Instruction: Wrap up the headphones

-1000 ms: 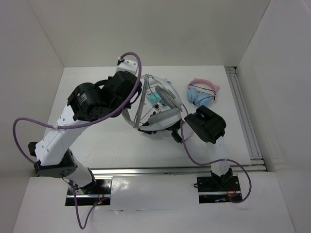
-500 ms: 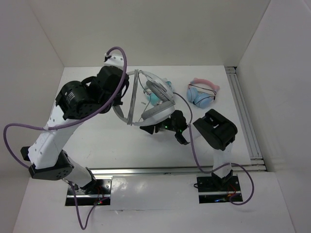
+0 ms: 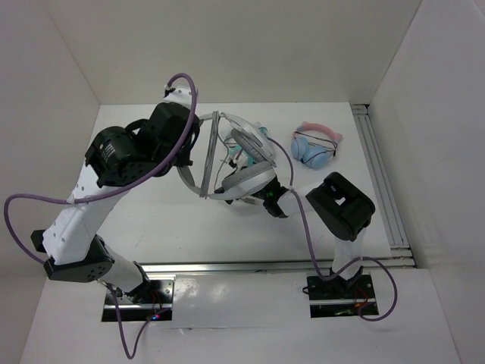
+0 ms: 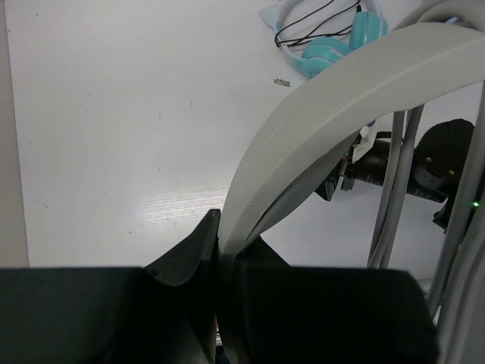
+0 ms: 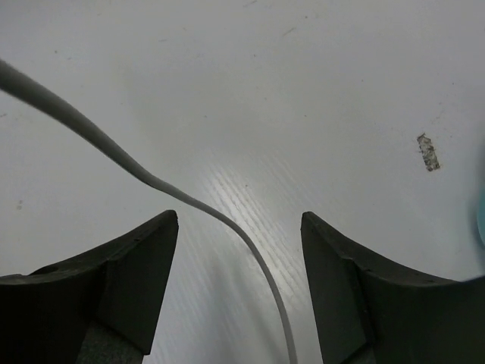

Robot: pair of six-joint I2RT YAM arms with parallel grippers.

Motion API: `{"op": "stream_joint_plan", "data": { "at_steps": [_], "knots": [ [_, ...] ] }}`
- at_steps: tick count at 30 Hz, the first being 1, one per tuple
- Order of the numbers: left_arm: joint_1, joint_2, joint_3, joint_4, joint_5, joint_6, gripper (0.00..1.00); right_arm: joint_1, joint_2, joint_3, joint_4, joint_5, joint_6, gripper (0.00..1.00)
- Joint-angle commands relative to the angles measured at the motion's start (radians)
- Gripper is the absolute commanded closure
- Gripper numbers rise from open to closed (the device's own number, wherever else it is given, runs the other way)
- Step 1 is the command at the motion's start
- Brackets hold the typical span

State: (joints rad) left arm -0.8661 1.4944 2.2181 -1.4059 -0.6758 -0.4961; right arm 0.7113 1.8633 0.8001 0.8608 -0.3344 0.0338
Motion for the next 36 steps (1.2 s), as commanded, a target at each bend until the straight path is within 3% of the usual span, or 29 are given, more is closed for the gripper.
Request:
{"op": "stream_joint_plan", "data": {
  "at_steps": [1,9,13,17,18,19,21,27,30,36],
  "knots": [
    [0.006,-0.045,0.014,0.108,0.012,-0.009,1.0,0.007,0.031,0.057,-0.06,0.047,-0.06,0.26],
    [0.018,-0.055,0.014,0.088,0.015,0.001,1.0,-0.004,0.191,0.178,-0.059,-0.021,-0.025,0.26],
    [0.039,-0.056,0.014,0.088,0.015,0.01,1.0,-0.013,0.217,0.218,-0.034,-0.032,-0.015,0.32],
    [0.048,-0.056,0.023,0.088,0.024,0.01,1.0,-0.035,0.249,0.269,-0.117,-0.064,0.02,0.54],
    [0.049,-0.056,0.023,0.088,0.024,0.01,1.0,-0.045,0.249,0.281,-0.126,-0.084,0.029,0.77],
    [0.058,-0.056,0.023,0.088,0.024,0.01,1.0,-0.046,0.249,0.272,-0.126,-0.112,0.044,0.88],
    [0.068,-0.065,0.023,0.097,0.024,0.01,1.0,-0.056,0.212,0.232,-0.089,-0.112,0.081,1.0],
    [0.168,-0.065,0.002,0.157,0.01,-0.001,1.0,-0.033,0.038,-0.044,0.006,-0.039,0.167,1.0],
    [0.229,-0.034,-0.008,0.206,0.028,-0.022,1.0,0.029,-0.125,-0.153,-0.003,0.041,0.19,1.0],
    [0.384,0.061,-0.032,0.298,0.047,-0.056,1.0,0.304,-0.38,-0.254,-0.176,0.296,0.19,1.0]
  ]
}}
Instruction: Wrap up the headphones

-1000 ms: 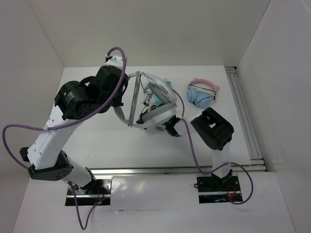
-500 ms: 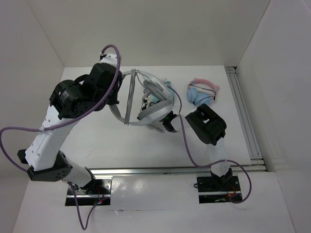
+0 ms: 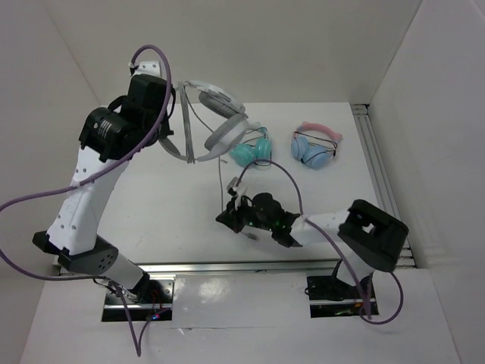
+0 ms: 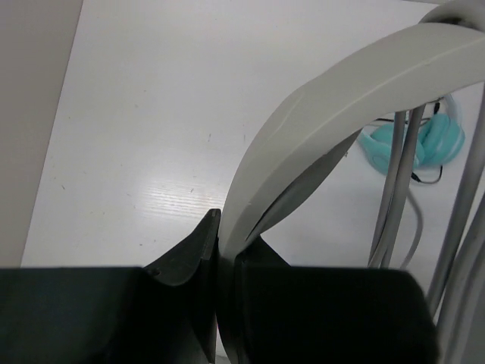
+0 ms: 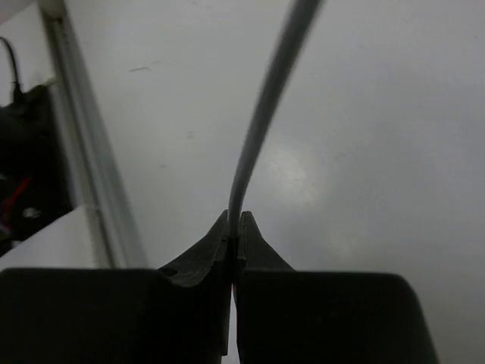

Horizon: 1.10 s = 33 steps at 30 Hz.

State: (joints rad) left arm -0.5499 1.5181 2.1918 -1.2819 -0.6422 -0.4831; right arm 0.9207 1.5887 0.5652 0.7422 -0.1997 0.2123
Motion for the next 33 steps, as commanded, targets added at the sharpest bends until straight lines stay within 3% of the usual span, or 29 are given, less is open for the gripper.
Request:
{"op": "stream_joint_plan", "data": {
  "at_steps": [1,6,8,13,19,23,28,33],
  "knots": [
    [0.083,0.051,-0.021,0.187,0.013,-0.089,1.0,0.166,-0.177,-0.019,-0.12,0.193,0.0,1.0],
    [0.152,0.109,-0.113,0.24,0.059,-0.135,1.0,0.345,-0.34,0.013,-0.28,0.351,-0.039,1.0],
    [0.153,0.119,-0.171,0.259,0.029,-0.135,1.0,0.426,-0.41,0.041,-0.383,0.467,-0.071,1.0],
    [0.122,0.172,-0.295,0.248,-0.106,-0.101,1.0,0.539,-0.538,0.198,-0.585,0.587,-0.154,1.0],
    [-0.011,0.163,-0.458,0.187,-0.16,-0.089,1.0,0.552,-0.547,0.401,-0.808,0.87,-0.362,1.0],
    [-0.132,0.096,-0.619,0.178,-0.161,-0.061,1.0,0.471,-0.512,0.44,-0.889,1.016,-0.433,1.0],
    [-0.271,0.033,-0.684,0.112,-0.14,-0.072,1.0,0.437,-0.533,0.409,-0.842,1.128,-0.53,1.0],
    [-0.378,-0.059,-0.721,0.121,0.021,0.024,1.0,0.4,-0.562,0.38,-0.793,1.229,-0.554,1.0]
  ]
}}
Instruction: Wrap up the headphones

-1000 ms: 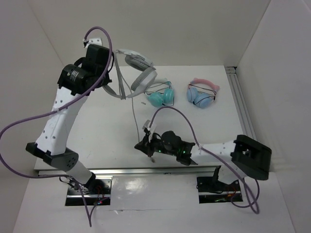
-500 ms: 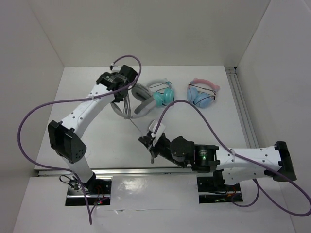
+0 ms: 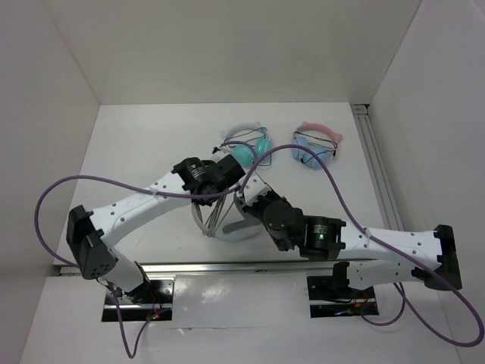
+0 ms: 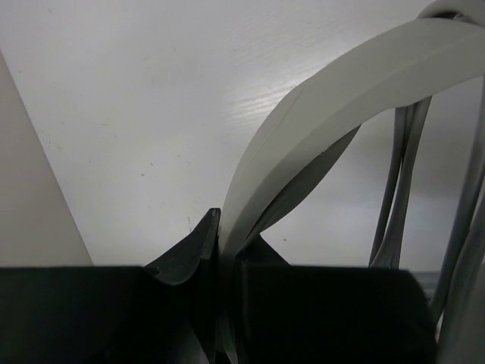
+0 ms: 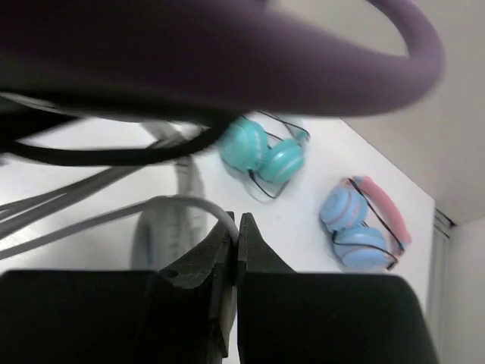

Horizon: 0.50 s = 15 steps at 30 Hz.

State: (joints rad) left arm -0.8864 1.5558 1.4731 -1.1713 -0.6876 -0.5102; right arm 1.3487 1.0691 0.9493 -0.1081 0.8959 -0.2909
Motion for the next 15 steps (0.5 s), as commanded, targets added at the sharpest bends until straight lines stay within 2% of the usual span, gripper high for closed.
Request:
{"op": "stream_joint_plan", "data": {
  "at_steps": [1,5,7,10,13,15],
  "knots": [
    [-0.058,-0.106,-0.002,0.001,0.083,0.052,1.0,-0.043,-0.057,-0.03,0.076,0.144,-0.051,1.0],
    [-0.16,-0.149,-0.013,-0.016,0.126,0.052,1.0,-0.086,-0.086,-0.06,0.148,0.153,-0.077,1.0],
    [-0.18,-0.164,-0.033,-0.025,0.157,0.052,1.0,-0.127,-0.106,-0.07,0.157,0.132,-0.086,0.94],
    [-0.207,-0.187,-0.043,-0.015,0.18,0.061,1.0,-0.166,-0.118,-0.07,0.147,0.086,-0.077,0.94],
    [-0.232,-0.188,-0.053,-0.014,0.18,0.061,1.0,-0.232,-0.127,-0.061,0.131,0.023,-0.065,0.89],
    [-0.246,-0.188,-0.03,-0.027,0.18,0.061,1.0,-0.263,-0.127,-0.04,0.093,-0.031,-0.056,0.89]
  ]
}}
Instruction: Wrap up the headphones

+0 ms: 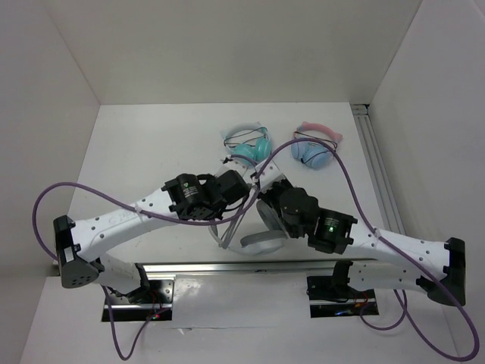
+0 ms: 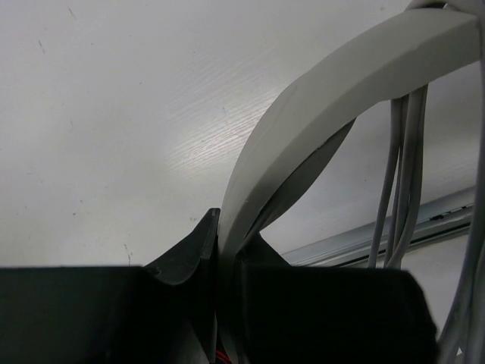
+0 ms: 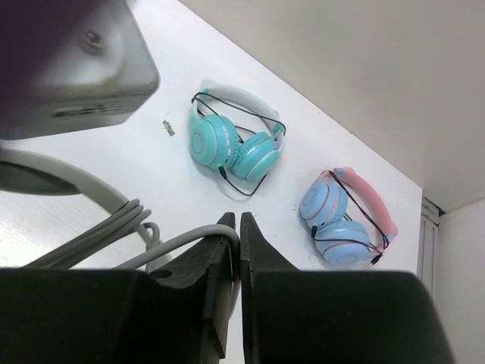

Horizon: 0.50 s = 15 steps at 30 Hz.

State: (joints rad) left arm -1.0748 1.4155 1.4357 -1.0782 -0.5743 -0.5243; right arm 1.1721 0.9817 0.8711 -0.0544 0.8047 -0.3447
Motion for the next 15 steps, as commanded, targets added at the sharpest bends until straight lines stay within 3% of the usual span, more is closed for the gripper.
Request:
{"op": "stream_joint_plan", "data": {
  "at_steps": [1,5,7,11,15],
  "knots": [
    [-0.057,-0.056,0.017,-0.12,0.067,0.075,1.0,-0.097,-0.028,0.039,0.03,0.042,0.012,0.87],
    [-0.077,-0.078,0.081,-0.166,0.056,0.066,1.0,-0.127,0.012,0.014,0.031,0.008,0.012,0.84],
    [-0.077,-0.09,0.101,-0.178,0.045,0.057,1.0,-0.149,0.026,0.014,0.008,-0.088,0.033,0.81],
    [-0.077,-0.101,0.146,-0.2,0.027,0.056,1.0,-0.238,0.037,0.035,-0.03,-0.312,0.067,0.7],
    [-0.077,-0.101,0.187,-0.212,-0.041,0.035,1.0,-0.319,0.046,0.045,-0.045,-0.641,0.088,0.69]
  ]
}}
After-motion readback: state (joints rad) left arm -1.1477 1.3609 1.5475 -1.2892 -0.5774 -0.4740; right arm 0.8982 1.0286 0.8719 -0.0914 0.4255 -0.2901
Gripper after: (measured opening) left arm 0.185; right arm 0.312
